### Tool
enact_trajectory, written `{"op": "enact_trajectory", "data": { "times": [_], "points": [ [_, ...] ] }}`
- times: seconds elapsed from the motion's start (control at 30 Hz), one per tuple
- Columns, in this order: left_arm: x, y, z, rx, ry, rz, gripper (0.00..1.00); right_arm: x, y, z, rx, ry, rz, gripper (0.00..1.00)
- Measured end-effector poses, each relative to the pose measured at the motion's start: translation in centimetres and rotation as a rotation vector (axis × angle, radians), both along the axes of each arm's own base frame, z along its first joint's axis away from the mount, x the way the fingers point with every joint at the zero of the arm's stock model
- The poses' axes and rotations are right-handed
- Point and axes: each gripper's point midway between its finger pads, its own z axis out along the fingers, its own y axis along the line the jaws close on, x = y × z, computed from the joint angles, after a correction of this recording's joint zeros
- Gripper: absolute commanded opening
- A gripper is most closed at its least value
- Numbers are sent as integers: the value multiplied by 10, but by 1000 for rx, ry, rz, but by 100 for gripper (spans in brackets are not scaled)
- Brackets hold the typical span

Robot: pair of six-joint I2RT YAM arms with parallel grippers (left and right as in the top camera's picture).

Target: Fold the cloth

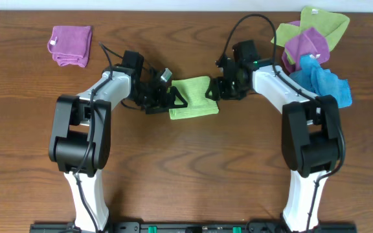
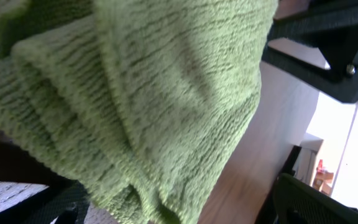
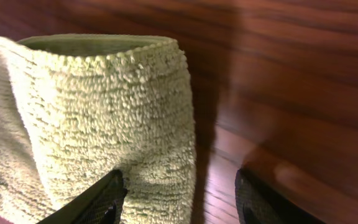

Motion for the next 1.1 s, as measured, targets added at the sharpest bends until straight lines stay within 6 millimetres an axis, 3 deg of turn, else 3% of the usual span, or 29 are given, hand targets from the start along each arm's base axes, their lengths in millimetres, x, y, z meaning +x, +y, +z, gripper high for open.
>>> {"op": "enact_trajectory", "data": {
  "times": [0.17, 0.2, 0.27, 0.33, 0.53, 1.1],
  "points": [
    [0, 3, -2, 36, 5, 25, 96, -8, 20, 0, 12, 3, 40, 58],
    [0, 4, -2, 40, 5, 31, 100, -9, 22, 0, 13, 3, 44, 59],
    [0, 5, -2, 46, 10, 48, 80, -10, 23, 0, 15, 5, 46, 58],
    [0, 8, -8, 76, 8, 59, 69, -10, 24, 0, 20, 9, 45, 57],
    [1, 10, -9, 86, 32, 99, 84, -11, 28, 3, 47, 13, 49, 56],
    [8, 0, -9, 66, 51, 140, 80, -14, 40, 5, 128, 32, 72, 54]
  ]
}}
